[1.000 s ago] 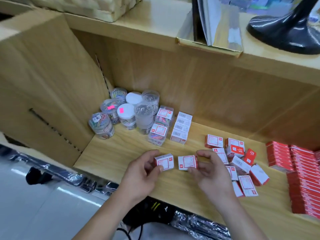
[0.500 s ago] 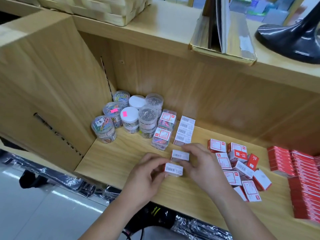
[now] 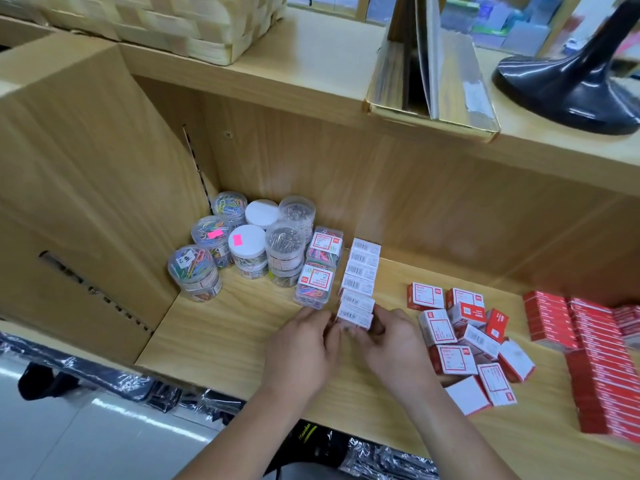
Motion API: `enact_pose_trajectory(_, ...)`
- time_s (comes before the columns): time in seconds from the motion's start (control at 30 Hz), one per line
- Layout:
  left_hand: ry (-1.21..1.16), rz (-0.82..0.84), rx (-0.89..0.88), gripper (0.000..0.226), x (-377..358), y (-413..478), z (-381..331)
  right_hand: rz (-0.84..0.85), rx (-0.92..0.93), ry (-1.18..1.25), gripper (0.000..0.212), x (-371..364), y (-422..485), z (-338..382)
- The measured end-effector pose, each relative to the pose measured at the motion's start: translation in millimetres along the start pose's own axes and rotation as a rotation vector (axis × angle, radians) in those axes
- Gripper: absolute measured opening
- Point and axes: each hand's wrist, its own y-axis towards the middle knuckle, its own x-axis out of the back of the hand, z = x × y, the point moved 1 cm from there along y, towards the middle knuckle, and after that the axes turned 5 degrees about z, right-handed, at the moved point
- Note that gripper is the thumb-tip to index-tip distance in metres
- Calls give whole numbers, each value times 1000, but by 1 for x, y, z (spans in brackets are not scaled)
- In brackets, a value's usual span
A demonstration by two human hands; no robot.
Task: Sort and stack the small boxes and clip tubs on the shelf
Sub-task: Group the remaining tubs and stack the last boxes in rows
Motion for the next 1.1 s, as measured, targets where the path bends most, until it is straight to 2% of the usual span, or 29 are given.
enact_pose_trajectory(0.07,-16,6,-25,15,2,0,0,5,-23,-27,24,-3,3,1)
enact_pose_trajectory(0.2,59,96,-56,32,5,5,-3,33,-27,-71,28,-6,0,1)
enact_pose_trajectory(0.4,30,126,-67,36,6,7,1,39,-9,-122,38,-8,-4,8)
enact_pose_trajectory(0.5,-48,99,-81,29,7,4,7,52,-26,-80,43,-4,-9,16)
enact_pose_trajectory(0.63,-254,-61,-114,5,15,-18,3,-15,-7,51,29,26,-35,9)
enact_pose_trajectory(0.7,-305,4,-177,7,14,-27,-17,-104,-43,116,20,48,-55,-5)
enact_pose_trajectory(0.77,-345,158,-235,11,3,-31,-43,-182,-95,199,11,70,-74,-26)
enact_pose_trajectory(0.83,-321,310,-297,24,-17,-33,-72,-237,-148,243,18,90,-90,-51)
enact_pose_trajectory(0.9,-280,420,-326,42,-39,-37,-98,-253,-174,261,34,103,-102,-76)
enact_pose_trajectory(1.0,-210,420,-329,45,-59,-44,-119,-210,-176,285,42,109,-115,-94)
enact_pose_trajectory(1.1,-291,361,-265,32,-59,-53,-119,-168,-97,327,46,109,-120,-100)
